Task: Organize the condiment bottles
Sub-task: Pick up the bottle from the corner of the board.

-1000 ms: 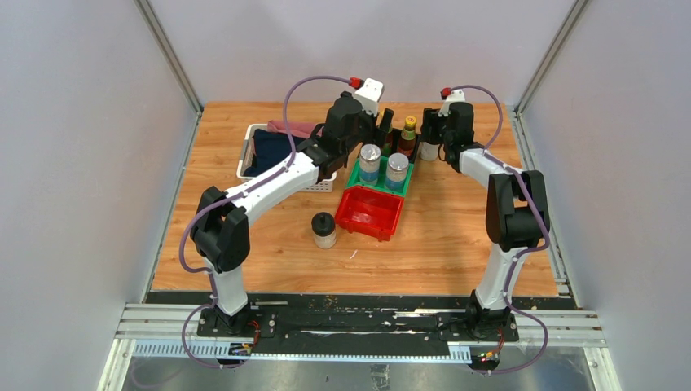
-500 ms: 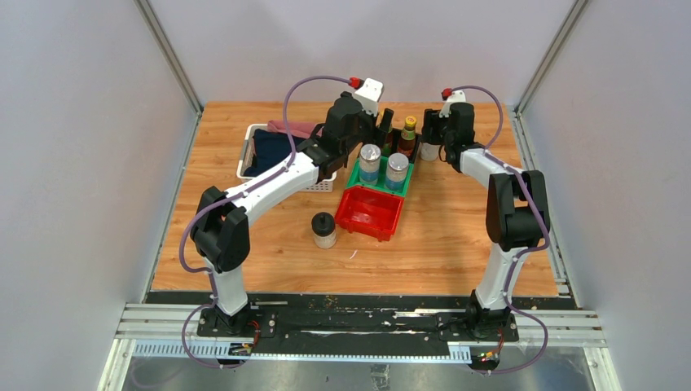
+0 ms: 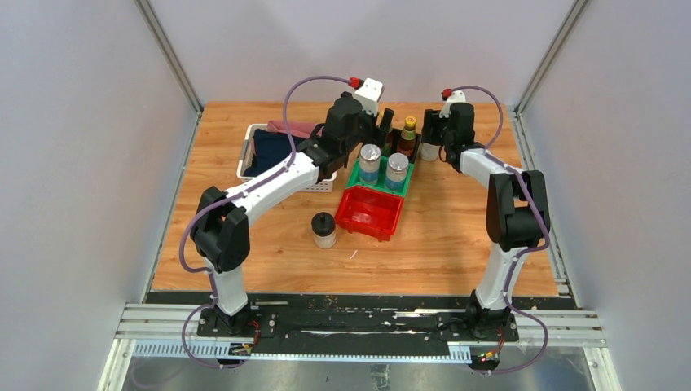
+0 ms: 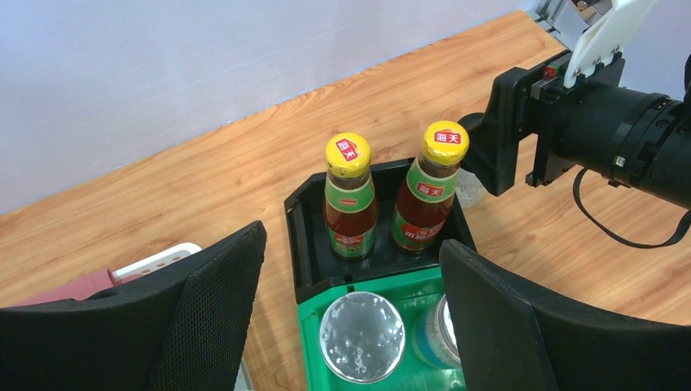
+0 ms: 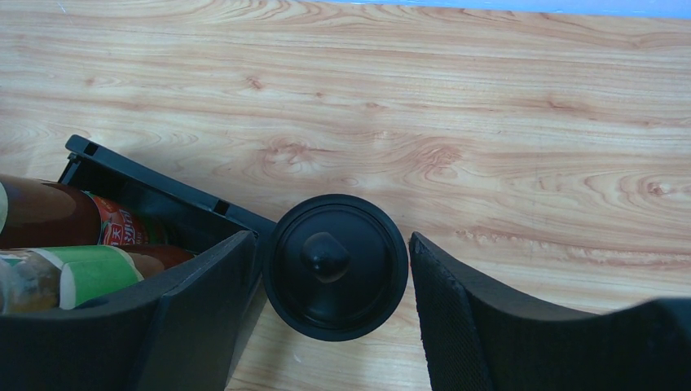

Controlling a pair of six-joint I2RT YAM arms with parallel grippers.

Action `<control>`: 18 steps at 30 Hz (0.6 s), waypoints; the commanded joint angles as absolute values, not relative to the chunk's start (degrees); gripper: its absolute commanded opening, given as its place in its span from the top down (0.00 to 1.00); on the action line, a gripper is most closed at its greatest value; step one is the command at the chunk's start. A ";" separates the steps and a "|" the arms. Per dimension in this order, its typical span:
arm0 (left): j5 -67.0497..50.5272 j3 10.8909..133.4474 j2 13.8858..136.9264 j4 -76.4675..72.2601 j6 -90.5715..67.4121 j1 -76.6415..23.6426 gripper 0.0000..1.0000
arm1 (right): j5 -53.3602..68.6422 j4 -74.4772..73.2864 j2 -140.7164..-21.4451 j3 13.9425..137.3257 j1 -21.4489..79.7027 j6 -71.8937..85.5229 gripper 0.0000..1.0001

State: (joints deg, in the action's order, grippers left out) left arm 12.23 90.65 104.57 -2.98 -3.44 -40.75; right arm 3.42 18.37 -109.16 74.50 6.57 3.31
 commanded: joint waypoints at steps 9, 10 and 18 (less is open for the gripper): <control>12.39 90.18 105.17 -5.20 -3.78 -41.22 0.14 | 2.77 16.88 -111.08 74.62 5.15 2.90 0.27; 12.39 90.15 105.12 -5.26 -3.78 -41.22 0.14 | 2.81 16.80 -111.16 74.70 5.18 2.91 0.27; 12.39 89.74 104.95 -5.49 -3.78 -41.22 0.14 | 3.16 16.53 -111.68 74.88 5.08 3.08 0.30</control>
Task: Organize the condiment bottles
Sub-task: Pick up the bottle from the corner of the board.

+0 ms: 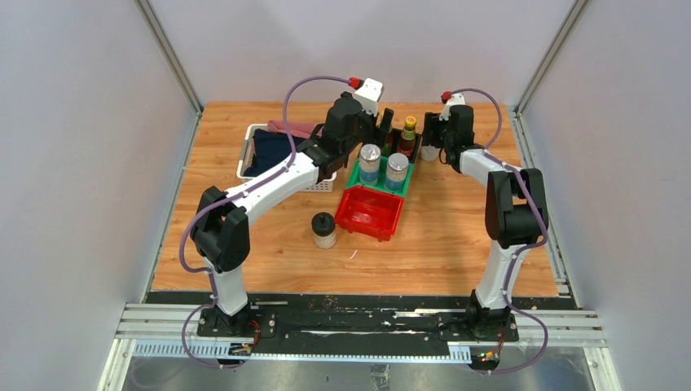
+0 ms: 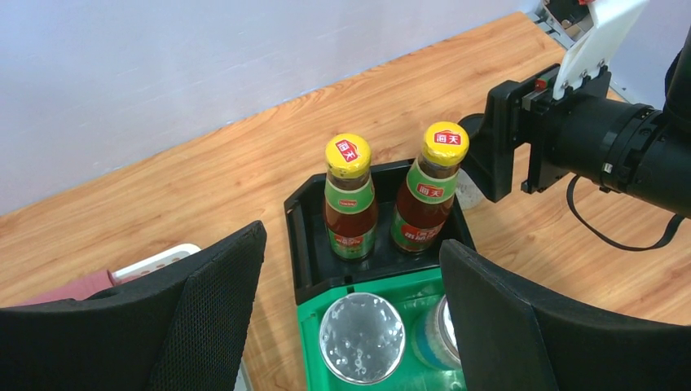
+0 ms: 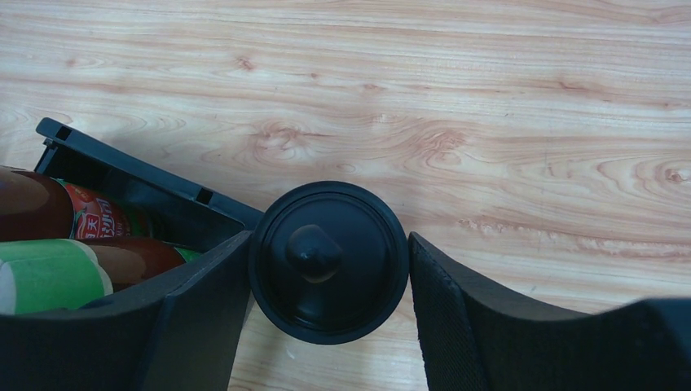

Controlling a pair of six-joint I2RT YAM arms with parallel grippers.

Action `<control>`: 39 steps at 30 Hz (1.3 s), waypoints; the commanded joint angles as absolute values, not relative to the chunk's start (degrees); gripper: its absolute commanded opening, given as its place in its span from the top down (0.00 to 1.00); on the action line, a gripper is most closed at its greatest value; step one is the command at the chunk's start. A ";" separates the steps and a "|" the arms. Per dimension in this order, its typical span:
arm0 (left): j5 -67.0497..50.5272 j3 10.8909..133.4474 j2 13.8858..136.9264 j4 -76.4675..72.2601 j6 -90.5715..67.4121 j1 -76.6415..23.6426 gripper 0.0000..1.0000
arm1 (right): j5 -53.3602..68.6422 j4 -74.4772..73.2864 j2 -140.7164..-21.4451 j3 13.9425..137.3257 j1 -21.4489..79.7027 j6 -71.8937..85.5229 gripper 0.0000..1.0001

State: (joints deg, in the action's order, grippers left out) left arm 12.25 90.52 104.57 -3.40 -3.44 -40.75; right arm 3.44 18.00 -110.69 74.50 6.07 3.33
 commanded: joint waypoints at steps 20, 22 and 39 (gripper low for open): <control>14.76 89.47 104.54 -5.74 -3.54 -41.22 0.13 | 3.81 16.17 -110.76 75.48 5.10 3.09 1.00; 15.45 89.55 104.35 -5.78 -3.43 -41.22 0.13 | 3.72 16.09 -110.14 75.56 5.14 2.94 1.00; 18.58 87.95 100.32 -5.84 -4.37 -41.22 0.00 | 2.72 15.91 -101.78 73.90 5.10 2.86 1.00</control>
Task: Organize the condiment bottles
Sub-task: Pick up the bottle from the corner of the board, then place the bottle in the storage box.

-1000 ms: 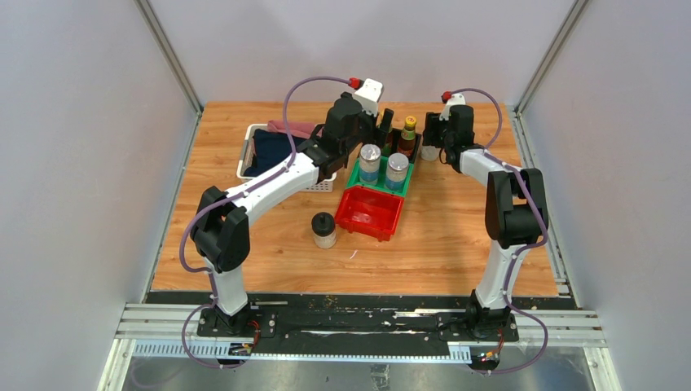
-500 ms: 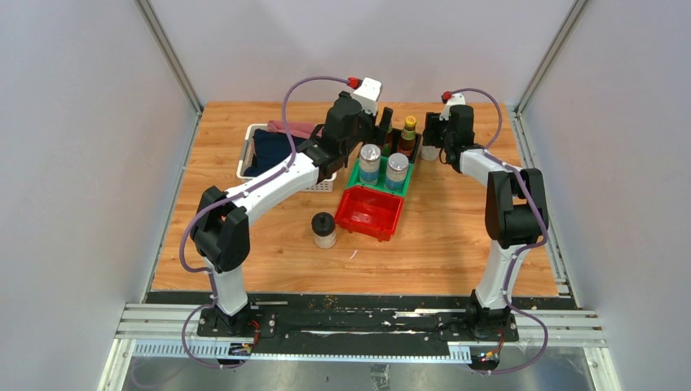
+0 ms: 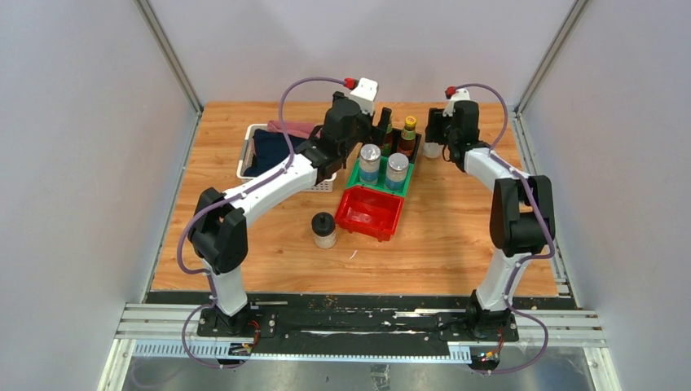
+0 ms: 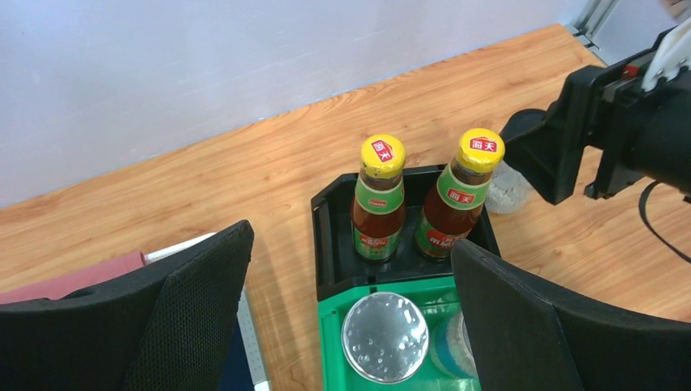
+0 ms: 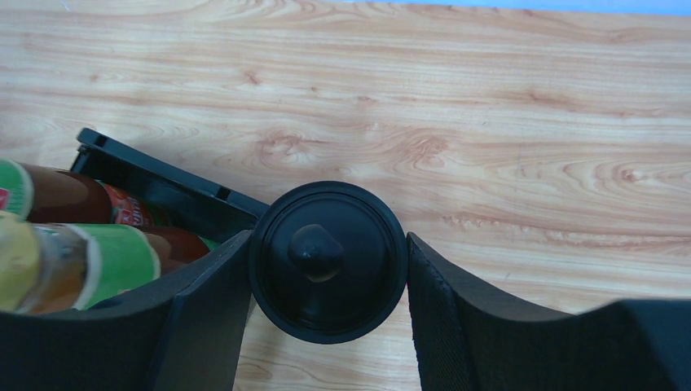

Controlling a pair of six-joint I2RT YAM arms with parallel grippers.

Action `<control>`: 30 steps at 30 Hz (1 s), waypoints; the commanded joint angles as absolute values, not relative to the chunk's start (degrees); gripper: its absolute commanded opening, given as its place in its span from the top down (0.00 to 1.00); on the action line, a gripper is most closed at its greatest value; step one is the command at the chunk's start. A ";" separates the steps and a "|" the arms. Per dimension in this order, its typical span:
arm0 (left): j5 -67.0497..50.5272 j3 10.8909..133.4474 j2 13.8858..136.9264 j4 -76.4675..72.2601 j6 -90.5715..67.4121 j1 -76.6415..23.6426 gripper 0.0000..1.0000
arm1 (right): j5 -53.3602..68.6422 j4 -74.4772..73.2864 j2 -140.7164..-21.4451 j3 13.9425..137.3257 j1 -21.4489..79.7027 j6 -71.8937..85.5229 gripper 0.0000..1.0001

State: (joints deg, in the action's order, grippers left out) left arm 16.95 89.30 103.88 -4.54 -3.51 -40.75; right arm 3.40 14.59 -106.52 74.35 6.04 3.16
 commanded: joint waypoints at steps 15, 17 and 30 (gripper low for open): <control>19.42 82.92 94.33 -6.15 -7.91 -41.22 0.00 | -1.69 15.29 -89.44 67.84 7.24 3.30 1.00; 19.99 81.78 93.22 -6.12 -8.44 -41.22 0.00 | -2.74 14.85 -87.30 67.03 8.13 3.18 1.00; 23.29 72.11 84.00 -6.29 -12.83 -41.31 0.00 | -11.47 8.98 -74.13 63.41 20.96 -1.75 1.00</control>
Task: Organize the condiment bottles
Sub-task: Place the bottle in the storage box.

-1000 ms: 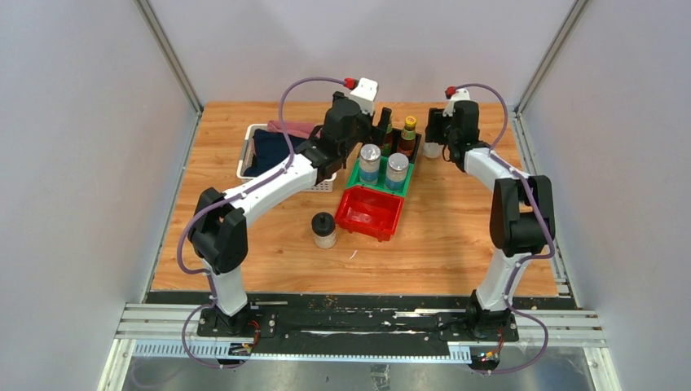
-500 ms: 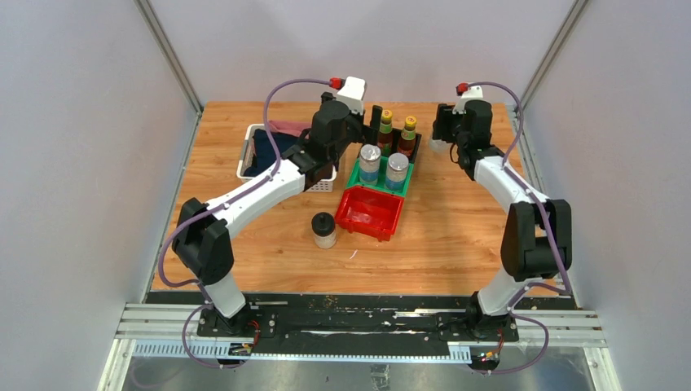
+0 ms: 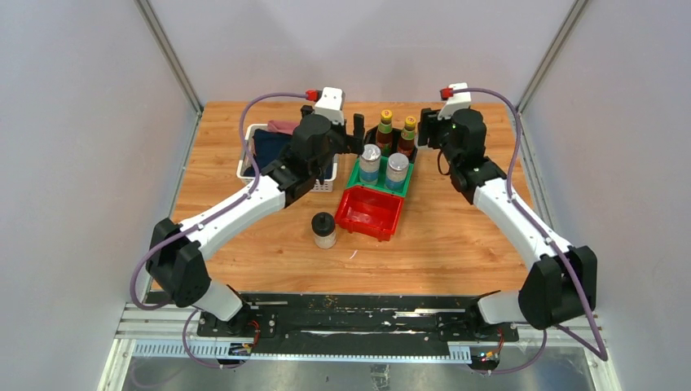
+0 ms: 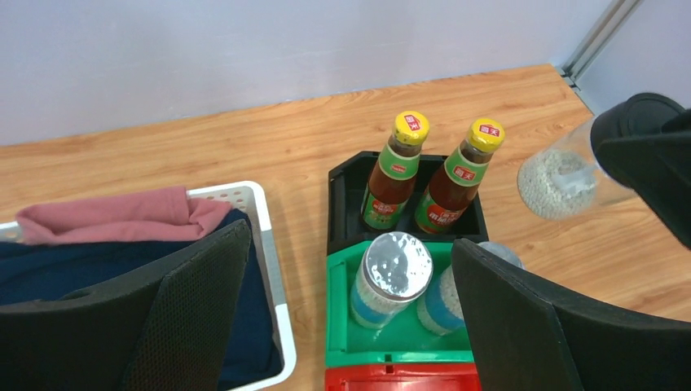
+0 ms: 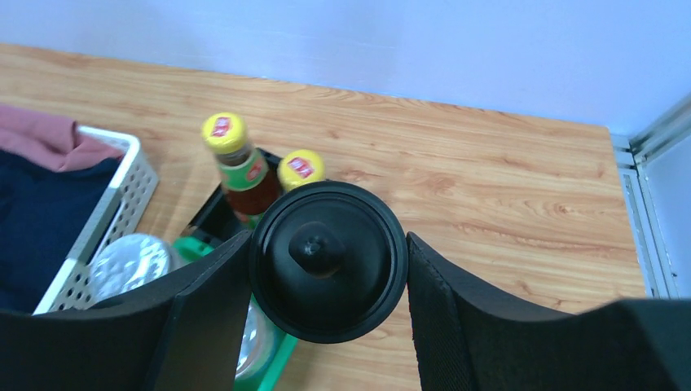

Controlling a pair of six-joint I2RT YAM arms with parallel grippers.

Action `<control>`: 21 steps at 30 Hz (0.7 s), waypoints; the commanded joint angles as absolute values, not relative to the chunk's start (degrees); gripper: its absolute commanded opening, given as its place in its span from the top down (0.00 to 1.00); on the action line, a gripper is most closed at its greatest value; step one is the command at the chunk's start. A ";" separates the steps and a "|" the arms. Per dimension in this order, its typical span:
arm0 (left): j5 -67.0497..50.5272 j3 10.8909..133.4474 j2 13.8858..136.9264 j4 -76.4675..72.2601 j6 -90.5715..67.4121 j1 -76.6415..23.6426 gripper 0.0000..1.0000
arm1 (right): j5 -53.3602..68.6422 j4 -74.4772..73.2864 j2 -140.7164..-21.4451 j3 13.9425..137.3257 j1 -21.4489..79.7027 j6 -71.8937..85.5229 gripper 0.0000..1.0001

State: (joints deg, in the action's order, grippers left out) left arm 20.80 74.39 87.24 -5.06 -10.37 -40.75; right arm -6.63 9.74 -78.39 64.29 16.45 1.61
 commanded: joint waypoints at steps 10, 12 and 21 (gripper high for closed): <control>24.48 69.53 80.81 -6.28 -14.69 -41.65 0.00 | -19.86 4.54 -65.52 60.96 33.24 -4.12 1.00; 24.81 69.52 80.79 -6.32 -14.92 -41.81 0.00 | -21.06 3.83 -64.38 60.22 35.55 -4.16 1.00; 27.36 69.11 80.37 -6.82 -15.56 -41.92 0.00 | -26.75 1.01 -62.44 57.74 44.43 -2.98 1.00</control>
State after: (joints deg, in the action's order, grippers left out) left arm 24.45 70.26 82.28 -5.13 -14.44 -41.45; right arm -22.57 0.97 -64.31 59.11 41.65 -3.03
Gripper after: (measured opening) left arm 0.996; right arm 0.659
